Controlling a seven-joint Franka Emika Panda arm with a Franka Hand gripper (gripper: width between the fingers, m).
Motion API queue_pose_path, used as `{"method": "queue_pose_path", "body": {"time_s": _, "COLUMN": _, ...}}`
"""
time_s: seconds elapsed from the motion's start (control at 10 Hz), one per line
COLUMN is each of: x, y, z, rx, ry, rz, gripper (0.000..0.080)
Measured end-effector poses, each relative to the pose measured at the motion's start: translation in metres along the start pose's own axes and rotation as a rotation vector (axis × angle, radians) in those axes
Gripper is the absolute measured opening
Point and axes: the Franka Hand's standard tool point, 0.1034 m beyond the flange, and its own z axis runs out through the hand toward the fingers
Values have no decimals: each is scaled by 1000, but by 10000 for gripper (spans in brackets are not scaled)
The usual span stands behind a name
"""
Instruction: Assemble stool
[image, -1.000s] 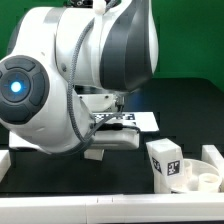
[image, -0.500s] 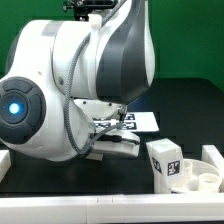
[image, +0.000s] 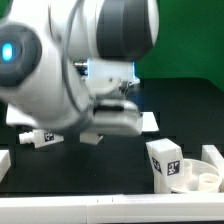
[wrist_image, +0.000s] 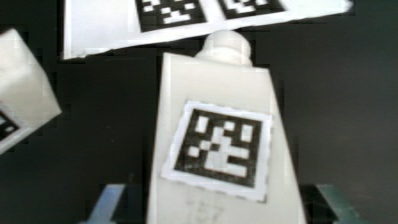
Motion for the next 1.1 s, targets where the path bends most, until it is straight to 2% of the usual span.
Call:
{"method": "queue_pose_path", "body": {"time_s": 0.1, "x": -3, "y": -4, "z": -18, "rx": -24, "ry": 95, "rz": -33, "gripper": 322}}
{"method": "queue_pose_path", "body": {"time_s": 0.3, "x": 4, "y": -4, "z": -15, "rx": -20, "ry": 236, "rz": -32, "gripper": 322}}
{"method": "queue_pose_path", "body": {"time_s": 0.4, "x": 7, "y": -8, "z": -20, "rx": -24, "ry": 319, "rz": -32, "gripper": 323}}
{"method": "queue_pose_path", "body": {"time_s": 0.5, "x": 6, "y": -20, "z": -22, "rx": -32, "ry": 364, "rz": -27, "gripper": 324}}
{"method": "queue_pose_path", "body": {"time_s": 0.7, "x": -12, "y": -69, "z": -53, "rx": -21, "ry": 474, "rz": -3, "gripper": 324}}
{"method": "queue_pose_path", "body": {"time_s": 0.8, "x": -21, "y": -94, "z": -64, "rx": -29, "ry": 563, "rz": -4, "gripper": 324}}
{"method": "queue_pose_path", "body": {"time_s": 0.9, "x": -21, "y": -104, "z": -64, "rx": -28, "ry": 643, "rz": -22, "gripper": 324}}
{"method": "queue_pose_path", "body": {"time_s": 1.1, "x": -18, "y": -102, "z": -63, "rx": -17, "ry": 742, "rz": -26, "gripper": 324}}
